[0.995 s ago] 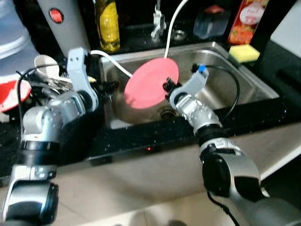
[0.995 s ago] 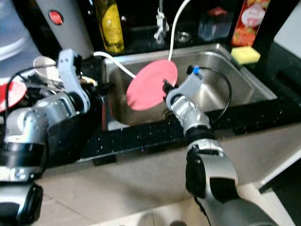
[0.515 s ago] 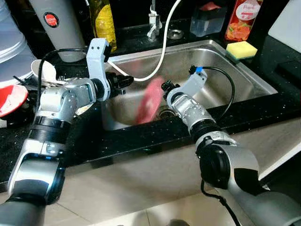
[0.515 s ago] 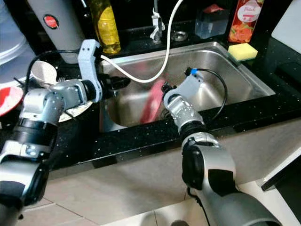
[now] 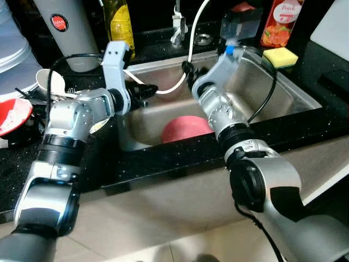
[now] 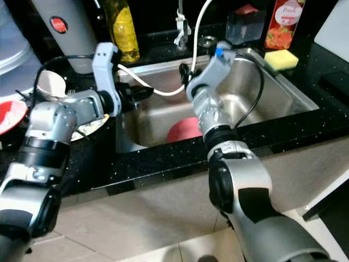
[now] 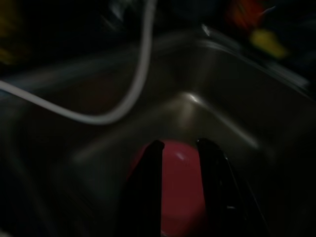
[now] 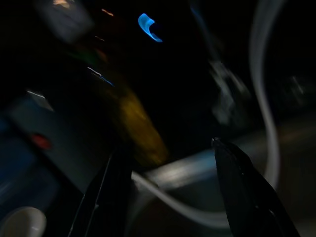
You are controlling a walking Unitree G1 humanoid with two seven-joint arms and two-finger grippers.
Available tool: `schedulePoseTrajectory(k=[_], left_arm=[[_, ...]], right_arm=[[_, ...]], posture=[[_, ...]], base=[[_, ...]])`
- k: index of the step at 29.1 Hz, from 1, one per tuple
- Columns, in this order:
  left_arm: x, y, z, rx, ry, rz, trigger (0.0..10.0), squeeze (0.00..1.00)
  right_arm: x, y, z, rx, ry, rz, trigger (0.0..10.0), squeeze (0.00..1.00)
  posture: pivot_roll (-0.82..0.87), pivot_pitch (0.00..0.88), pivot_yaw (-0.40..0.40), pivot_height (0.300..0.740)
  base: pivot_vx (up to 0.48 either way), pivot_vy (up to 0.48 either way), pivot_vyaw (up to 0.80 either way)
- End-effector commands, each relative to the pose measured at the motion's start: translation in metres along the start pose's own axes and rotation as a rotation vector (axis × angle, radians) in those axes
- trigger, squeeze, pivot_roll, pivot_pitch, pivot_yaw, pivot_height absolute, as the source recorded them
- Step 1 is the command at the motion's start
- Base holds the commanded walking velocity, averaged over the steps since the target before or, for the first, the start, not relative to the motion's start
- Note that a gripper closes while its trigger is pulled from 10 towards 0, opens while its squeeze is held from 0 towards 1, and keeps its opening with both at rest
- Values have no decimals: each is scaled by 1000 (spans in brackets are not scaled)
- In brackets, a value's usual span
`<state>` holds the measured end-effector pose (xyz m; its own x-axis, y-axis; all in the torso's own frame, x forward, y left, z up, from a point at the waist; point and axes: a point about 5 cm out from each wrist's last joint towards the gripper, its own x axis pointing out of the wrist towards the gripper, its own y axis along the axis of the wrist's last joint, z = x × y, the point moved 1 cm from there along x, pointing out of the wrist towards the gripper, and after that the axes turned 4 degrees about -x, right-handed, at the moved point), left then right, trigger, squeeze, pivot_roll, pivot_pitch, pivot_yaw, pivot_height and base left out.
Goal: Kitchen organization
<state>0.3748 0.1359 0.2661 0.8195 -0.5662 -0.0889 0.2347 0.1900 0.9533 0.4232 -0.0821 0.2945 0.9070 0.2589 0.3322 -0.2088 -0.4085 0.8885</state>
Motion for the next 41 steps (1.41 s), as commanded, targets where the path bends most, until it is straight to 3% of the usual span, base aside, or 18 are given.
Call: schedulePoseTrajectory(k=[1, 6, 8, 11, 12, 13, 16, 20, 21, 22, 23, 25, 29, 33, 36, 39, 40, 41], left_arm=[[-14, 11, -12, 35, 112, 60, 10000, 0], [-49, 25, -18, 177, 352, 184, 10000, 0], [-52, 25, -18, 197, 371, 196, 10000, 0], [-81, 23, -23, 114, 517, 320, 10000, 0], [-81, 23, -23, 114, 517, 320, 10000, 0], [-93, 21, -28, 145, 627, 334, 10000, 0], [-115, 8, -24, 267, 715, 154, 10000, 0], [-134, 11, -22, 332, 685, 69, 10000, 0], [-145, 14, -26, 364, 692, 41, 10000, 0], [-168, 17, -43, 401, 780, -11, 10000, 0], [-168, 17, -43, 401, 780, -11, 10000, 0], [-188, 13, -62, 427, 888, -71, 10000, 0], [-196, 6, -71, 437, 935, -139, 10000, 0], [-199, -5, -79, 406, 950, -194, 10000, 0], [-192, -7, -73, 401, 862, -220, 10000, 0], [-192, -7, -73, 411, 852, -228, 10000, 0], [-192, -8, -77, 428, 854, -246, 10000, 0], [-191, -8, -78, 430, 847, -248, 10000, 0]], right_arm=[[-3, 3, -10, -54, 103, 2, 10000, 0], [-20, 8, -12, -245, 247, 23, 10000, 0], [-22, 7, -12, -263, 257, 27, 10000, 0], [-34, 2, -12, -256, 328, 4, 10000, 0], [-34, 2, -12, -256, 328, 4, 10000, 0], [-38, 0, -13, -190, 353, -12, 10000, 0], [-44, -5, -13, -6, 363, -46, 10000, 0], [-43, -3, -9, 53, 345, -44, 10000, 0], [-43, -2, -8, 61, 342, -41, 10000, 0], [-41, -1, -7, 56, 339, -41, 10000, 0], [-41, -1, -7, 56, 339, -41, 10000, 0], [-42, -1, -8, 57, 343, -45, 10000, 0], [-43, 0, -9, 80, 354, -54, 10000, 0], [-52, -2, -19, 118, 517, -104, 10000, 0], [-65, -12, -25, -16, 634, -171, 10000, 0], [-67, -14, -26, -50, 652, -179, 10000, 0], [-71, -22, -25, -178, 680, -218, 10000, 0], [-72, -25, -25, -214, 692, -232, 10000, 0]], posture=[[-61, 0, 72, 740], [-49, 1, 71, 740], [-49, 1, 71, 740], [-32, 2, 65, 740], [-32, 2, 65, 740], [-15, 1, 56, 740], [15, 0, 46, 740], [52, 0, 38, 740], [62, 0, 40, 740], [75, 0, 38, 740], [75, 0, 38, 740], [83, 0, 35, 740], [76, 0, 41, 740], [66, 0, 46, 740], [62, 0, 51, 740], [62, 0, 51, 740], [61, 0, 48, 740], [62, 0, 47, 740]], base=[[0, 0, 0], [0, 0, 0], [0, 0, 0], [0, 0, 0], [0, 0, 0], [0, 0, 0], [0, 0, 0], [0, 0, 0], [0, 0, 0], [0, 0, 0], [0, 0, 0], [0, 0, 0], [0, 0, 0], [0, 0, 0], [0, 0, 0], [0, 0, 0], [0, 0, 0], [0, 0, 0]])
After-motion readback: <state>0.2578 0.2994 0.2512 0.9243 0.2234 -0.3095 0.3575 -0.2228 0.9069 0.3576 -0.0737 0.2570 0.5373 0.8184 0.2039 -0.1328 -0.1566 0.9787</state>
